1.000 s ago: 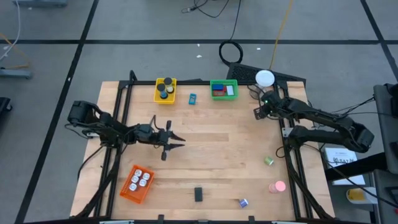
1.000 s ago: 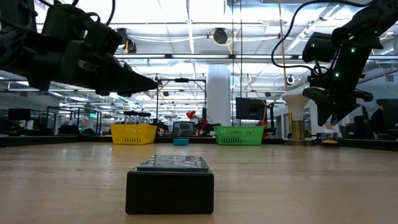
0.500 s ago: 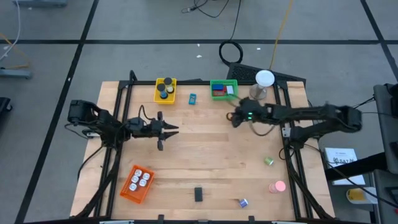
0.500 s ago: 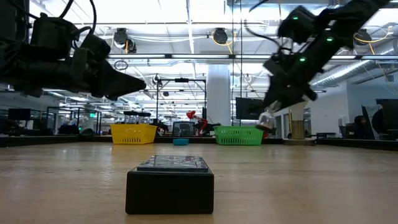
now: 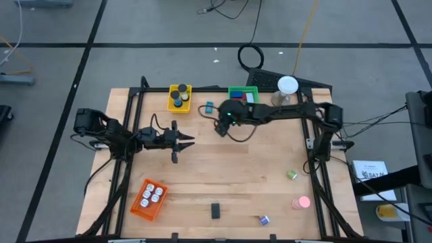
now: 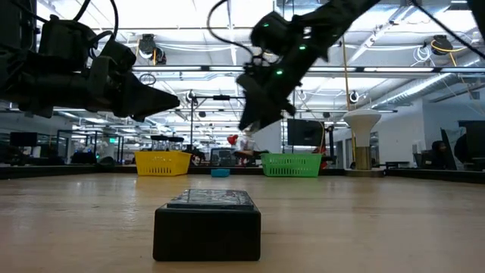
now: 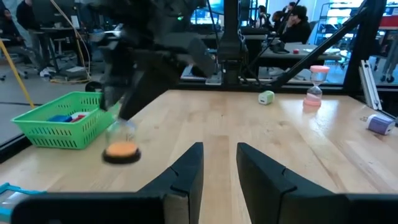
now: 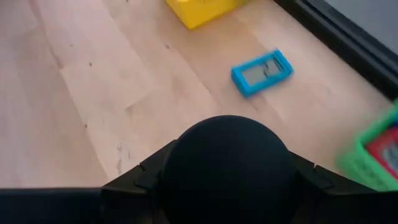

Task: Pick & Place Office items
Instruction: Put the orange hourglass into the yellow bin

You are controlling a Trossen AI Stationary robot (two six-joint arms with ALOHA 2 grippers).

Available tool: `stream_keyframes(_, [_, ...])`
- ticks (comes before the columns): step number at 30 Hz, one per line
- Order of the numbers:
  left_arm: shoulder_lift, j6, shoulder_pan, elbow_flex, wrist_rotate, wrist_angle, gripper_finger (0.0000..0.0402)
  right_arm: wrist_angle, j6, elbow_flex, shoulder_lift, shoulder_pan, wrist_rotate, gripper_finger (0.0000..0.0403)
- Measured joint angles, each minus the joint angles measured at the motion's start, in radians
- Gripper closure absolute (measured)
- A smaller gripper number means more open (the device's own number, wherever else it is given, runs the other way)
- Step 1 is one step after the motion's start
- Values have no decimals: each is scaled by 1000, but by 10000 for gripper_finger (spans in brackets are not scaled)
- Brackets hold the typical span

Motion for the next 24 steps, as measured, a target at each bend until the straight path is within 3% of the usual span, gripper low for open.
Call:
stream_keyframes(8, [0,0,0,0,0,-7,305,-26,-80,152,128,1,-51,208])
stream_keyframes(24, [0,-2,0,0,-1,-1,305,-12,-128,152,168,17,-87,208])
